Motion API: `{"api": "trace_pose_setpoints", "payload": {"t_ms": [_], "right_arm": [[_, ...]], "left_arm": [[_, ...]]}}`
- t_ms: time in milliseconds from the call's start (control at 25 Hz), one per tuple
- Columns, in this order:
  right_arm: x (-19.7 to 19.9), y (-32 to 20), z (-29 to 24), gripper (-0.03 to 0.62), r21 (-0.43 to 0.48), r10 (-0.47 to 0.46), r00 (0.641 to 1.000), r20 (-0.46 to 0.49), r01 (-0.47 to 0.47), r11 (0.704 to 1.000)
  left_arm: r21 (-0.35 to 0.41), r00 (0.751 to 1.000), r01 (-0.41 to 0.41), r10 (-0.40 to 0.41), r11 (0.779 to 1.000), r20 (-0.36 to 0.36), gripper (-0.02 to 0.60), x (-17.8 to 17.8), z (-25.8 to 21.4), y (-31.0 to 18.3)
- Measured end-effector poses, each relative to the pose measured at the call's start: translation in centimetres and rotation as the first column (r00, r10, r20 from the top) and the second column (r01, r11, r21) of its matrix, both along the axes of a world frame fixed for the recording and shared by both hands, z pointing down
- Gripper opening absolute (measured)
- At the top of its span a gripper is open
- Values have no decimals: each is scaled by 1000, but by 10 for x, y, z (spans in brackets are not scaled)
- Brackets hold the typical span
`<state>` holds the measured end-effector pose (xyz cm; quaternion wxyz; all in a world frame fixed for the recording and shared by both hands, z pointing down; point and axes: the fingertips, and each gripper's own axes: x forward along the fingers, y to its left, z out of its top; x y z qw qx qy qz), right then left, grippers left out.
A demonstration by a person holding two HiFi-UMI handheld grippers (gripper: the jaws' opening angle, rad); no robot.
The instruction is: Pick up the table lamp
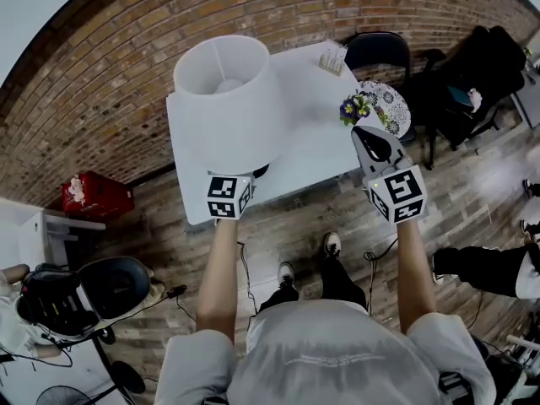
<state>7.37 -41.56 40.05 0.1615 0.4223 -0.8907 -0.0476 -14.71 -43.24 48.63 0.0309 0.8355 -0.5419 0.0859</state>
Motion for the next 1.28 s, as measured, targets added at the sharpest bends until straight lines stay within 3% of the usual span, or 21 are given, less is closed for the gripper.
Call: {"api": "trace_pose_setpoints", "payload": {"t_ms": [680,1280], "right_arm": [[-50,78,-31,14,50,-9,1000,4,9,999],[-70,114,-43,14,92,-9,999,-31,12,996]], "left_arm": [[34,999,41,-42,999,24,161,-64,-65,121],[83,999,53,-52,995,-8,161,-88,-93,181]]}}
